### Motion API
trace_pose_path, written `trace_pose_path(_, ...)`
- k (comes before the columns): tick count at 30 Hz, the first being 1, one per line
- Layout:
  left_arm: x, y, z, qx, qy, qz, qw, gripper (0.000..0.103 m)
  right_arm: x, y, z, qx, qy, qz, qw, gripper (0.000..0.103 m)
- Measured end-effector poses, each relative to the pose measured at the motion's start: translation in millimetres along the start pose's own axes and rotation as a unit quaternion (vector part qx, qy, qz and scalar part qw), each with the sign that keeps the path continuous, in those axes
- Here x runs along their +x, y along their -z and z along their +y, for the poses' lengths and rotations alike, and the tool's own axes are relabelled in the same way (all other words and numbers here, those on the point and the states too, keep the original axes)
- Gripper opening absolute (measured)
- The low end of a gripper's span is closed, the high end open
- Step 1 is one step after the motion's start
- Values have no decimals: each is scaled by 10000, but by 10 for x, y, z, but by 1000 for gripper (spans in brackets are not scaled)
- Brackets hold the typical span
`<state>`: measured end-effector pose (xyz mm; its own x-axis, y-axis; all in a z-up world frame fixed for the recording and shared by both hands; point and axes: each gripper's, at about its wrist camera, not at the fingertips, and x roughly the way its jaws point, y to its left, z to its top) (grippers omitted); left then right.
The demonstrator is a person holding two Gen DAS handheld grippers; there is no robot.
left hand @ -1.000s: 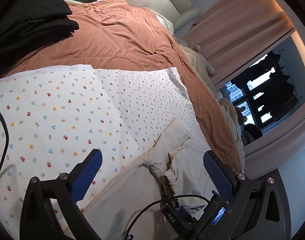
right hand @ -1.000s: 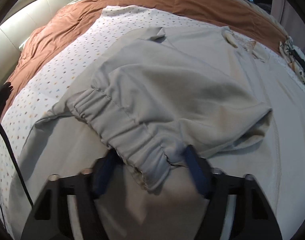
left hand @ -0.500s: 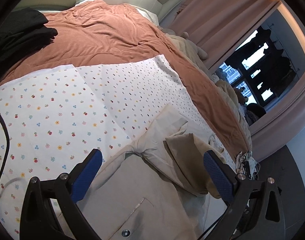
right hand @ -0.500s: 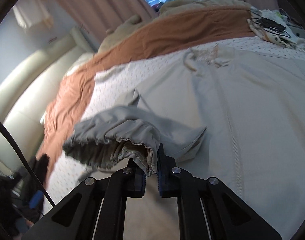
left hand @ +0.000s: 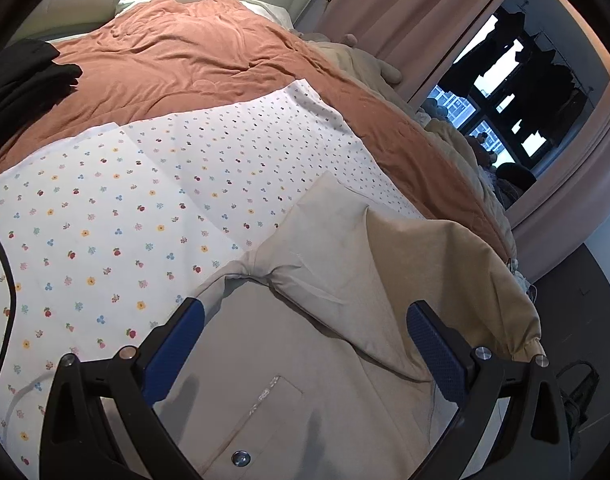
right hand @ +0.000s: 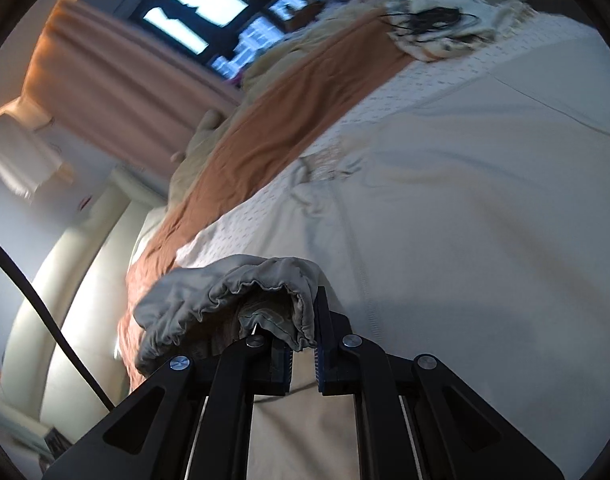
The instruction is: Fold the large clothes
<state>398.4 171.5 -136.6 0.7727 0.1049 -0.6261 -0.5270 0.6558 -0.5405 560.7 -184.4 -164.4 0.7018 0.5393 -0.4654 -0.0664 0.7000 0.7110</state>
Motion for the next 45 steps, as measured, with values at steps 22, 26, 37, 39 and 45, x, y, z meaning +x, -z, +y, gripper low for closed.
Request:
trace_pose_path(22,103,166,-341,776,-80,227,9967,103,-645,-84,-576,264,1174,-178,9926,68)
trace_pose_path(26,111,218,-438,886,17,301,9956,103,-904,-175,-782,13,1507,-347,9880,67)
trace_pose_path(37,154,427,-757,1389,134,427,9893,103,-1398,-421,-1618,624,1621,-1122,9784,67)
trace_pose_path(39,177,469,-785,1384,176,504,9889,103,-1435,-438,-1802,868,1664,-1275,9739,66)
trace_pose_path(45,204,552,-891,1559,189,555,9860,103,-1392,-510,-2251,1388,1497,-1467,9679,41)
